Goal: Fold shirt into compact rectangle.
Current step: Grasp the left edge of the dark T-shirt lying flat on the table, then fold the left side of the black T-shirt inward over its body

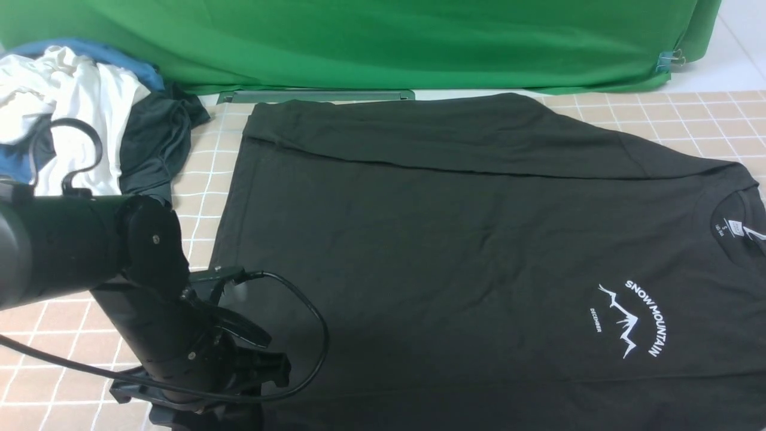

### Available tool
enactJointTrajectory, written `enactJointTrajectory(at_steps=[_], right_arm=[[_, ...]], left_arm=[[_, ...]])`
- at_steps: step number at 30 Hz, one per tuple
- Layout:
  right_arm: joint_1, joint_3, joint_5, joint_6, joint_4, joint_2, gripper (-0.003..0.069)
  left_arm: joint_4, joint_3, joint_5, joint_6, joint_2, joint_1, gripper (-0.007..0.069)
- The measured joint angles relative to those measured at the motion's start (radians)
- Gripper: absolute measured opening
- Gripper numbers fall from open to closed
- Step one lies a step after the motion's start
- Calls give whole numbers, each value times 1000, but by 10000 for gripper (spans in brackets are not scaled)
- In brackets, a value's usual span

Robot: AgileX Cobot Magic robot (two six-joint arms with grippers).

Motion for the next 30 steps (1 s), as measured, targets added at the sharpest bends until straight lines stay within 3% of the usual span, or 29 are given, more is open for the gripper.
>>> enactJointTrajectory(at_steps=[6,10,13,21,30], right_arm=[[0,0,0,0,0,0,123],[0,0,0,1,0,0,123],[0,0,0,1,0,0,125],[0,0,-9,1,0,0,127],[0,0,-9,2,0,0,144]], left_arm=[[0,0,0,1,8,0,298],[0,0,0,-9,8,0,117],[-1,-2,4,-15,5,0,34],[8,-111,100,-64,-123,0,30],[76,-456,173,-115,-174,4,30]])
